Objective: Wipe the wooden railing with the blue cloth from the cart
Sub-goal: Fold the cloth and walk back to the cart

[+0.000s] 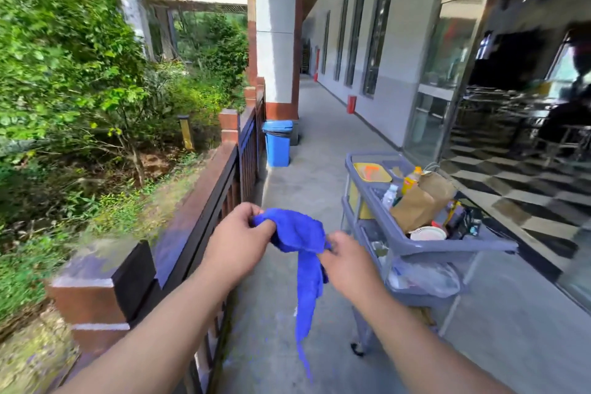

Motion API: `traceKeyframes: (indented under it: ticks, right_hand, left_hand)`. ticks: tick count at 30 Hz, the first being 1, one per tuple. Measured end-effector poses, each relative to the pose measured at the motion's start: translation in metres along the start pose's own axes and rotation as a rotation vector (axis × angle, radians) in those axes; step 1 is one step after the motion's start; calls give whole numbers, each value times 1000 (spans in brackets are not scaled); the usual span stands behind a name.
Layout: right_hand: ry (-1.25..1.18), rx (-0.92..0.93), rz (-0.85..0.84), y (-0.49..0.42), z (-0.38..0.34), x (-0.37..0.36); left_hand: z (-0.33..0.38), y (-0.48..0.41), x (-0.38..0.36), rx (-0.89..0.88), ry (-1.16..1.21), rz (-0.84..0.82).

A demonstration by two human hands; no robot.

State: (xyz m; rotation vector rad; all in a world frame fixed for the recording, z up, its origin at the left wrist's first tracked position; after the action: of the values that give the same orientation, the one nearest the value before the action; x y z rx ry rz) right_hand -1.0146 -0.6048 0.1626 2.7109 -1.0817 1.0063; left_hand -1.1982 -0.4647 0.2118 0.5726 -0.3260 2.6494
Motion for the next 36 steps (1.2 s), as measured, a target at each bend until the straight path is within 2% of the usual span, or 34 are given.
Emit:
traceKeyframes:
  ticks: [5,10,13,17,24,28,36]
  right_hand:
    - [-94,-18,100,-42,6,-4]
    - [-237,42,-8,-88,8,-49]
    - [-298,113,-70,-122,4,-68]
    - [-382,185,-124,-191,12,-78]
    - [-349,145,-334,-298,59,-91]
    - [-306,135,-269,-352,79,-91]
    - [-251,107,-116,-442,111,-75]
  left_hand:
    - [-53,-34,-26,49,-480,-233]
    - [-65,-68,-76,14,-216,-446]
    - [-58,-104,-89,-30,-138,-388]
    - [-56,-175,-100,0,-83,-274]
    - [-29,-281,-141,82,130,-224]
    - [-18,-322,-167,122,200,-231]
    - [-12,-408,-200,71,240,-227]
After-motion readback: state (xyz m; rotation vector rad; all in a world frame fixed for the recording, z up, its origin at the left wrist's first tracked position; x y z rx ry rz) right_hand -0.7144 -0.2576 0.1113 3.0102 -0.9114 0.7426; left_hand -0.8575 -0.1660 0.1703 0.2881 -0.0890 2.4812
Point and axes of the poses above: each hand's wrist, its own y-axis away from the middle knuckle, its own x-axis out of the back of the hand, z = x × y, the point moved 10 cm from there along -y, towards the middle knuckle, and after that the axes turned 4 degrees about x, right-handed, at the moved point
